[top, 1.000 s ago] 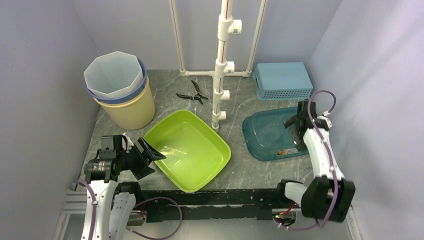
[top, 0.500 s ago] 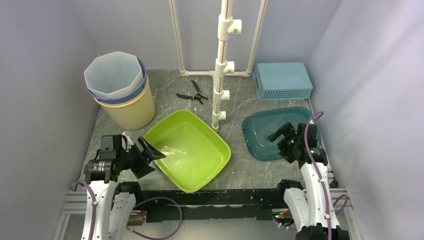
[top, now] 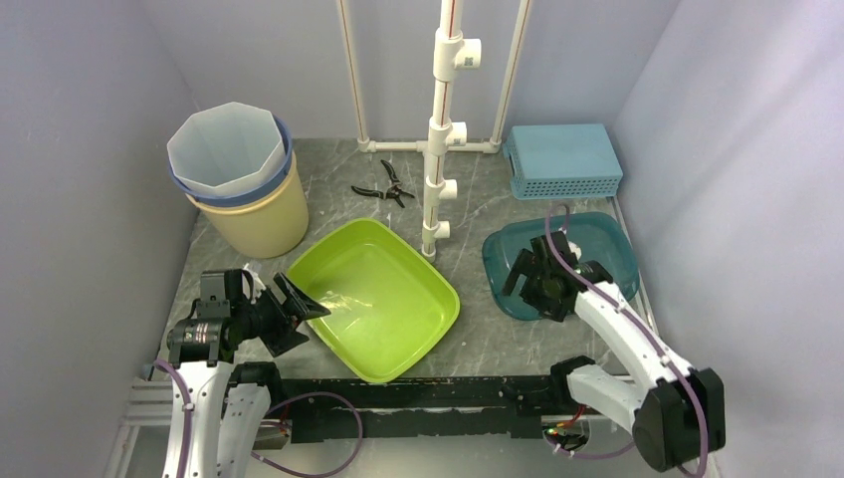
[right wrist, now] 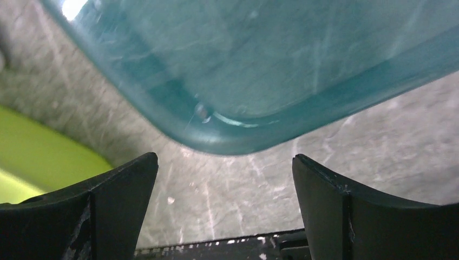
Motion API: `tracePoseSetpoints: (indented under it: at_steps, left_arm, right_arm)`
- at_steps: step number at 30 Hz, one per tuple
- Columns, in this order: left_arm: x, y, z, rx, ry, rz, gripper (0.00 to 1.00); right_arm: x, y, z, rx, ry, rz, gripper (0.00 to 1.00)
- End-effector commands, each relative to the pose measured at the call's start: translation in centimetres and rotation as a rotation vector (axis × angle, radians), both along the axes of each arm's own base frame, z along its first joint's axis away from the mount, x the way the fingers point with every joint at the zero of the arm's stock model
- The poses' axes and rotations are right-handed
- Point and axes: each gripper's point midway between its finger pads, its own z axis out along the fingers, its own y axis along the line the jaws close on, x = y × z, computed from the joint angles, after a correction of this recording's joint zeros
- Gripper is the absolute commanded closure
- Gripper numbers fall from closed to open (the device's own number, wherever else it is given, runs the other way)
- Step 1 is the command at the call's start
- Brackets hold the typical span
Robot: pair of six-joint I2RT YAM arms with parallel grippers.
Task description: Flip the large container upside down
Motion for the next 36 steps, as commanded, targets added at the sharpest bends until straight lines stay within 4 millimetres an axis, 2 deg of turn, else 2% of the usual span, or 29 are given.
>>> tracePoseSetpoints:
  at_steps: [1,5,11,15,20,23,26,29,33,36]
  left_arm:
    - [-0.2,-0.1,1.1,0.005,-0.038,-0.013,0.16]
    - [-0.3,0.0,1.1,0.004,-0.037,-0.009,0.15]
    - [-0.2,0.0,1.1,0.010,-0.036,-0.013,0.15]
    - [-0.1,0.1,1.0,0.015,-0.029,-0.019,0.16]
    - [0.2,0.1,1.0,0.014,-0.028,-0.014,0.16]
    - [0.2,0.0,1.0,0.011,-0.028,-0.016,0.16]
    - [0.1,0.2,0.9,0.020,-0.022,-0.016,0.16]
    - [0.2,0.3,0.8,0.025,-0.020,-0.012,0.15]
    - [0.5,0.1,0.6,0.012,-0.022,-0.013,0.15]
    - [0.6,0.1,0.6,0.013,-0.021,-0.015,0.16]
  right_arm:
    - [3.0,-2.8,1.2,-0.190,-0.047,-0.126,0.01]
    - [4.7,-3.8,1.3,-0.282,-0.057,-0.154,0.00]
    - [7.5,-5.3,2.4,-0.413,-0.096,-0.159,0.00]
    - [9.3,-4.8,2.5,-0.429,-0.129,-0.086,0.00]
    - [9.8,-3.8,2.4,-0.377,-0.143,-0.060,0.00]
    - [9.2,-3.6,3.8,-0.334,-0.172,-0.089,0.00]
    - [8.0,-5.3,5.5,-0.300,-0.215,-0.210,0.00]
    - [7.0,-7.5,6.2,-0.208,-0.247,-0.316,0.00]
    - [5.8,-11.9,5.8,-0.133,-0.248,-0.503,0.00]
    - [5.8,-12.9,4.8,-0.075,-0.194,-0.542,0.00]
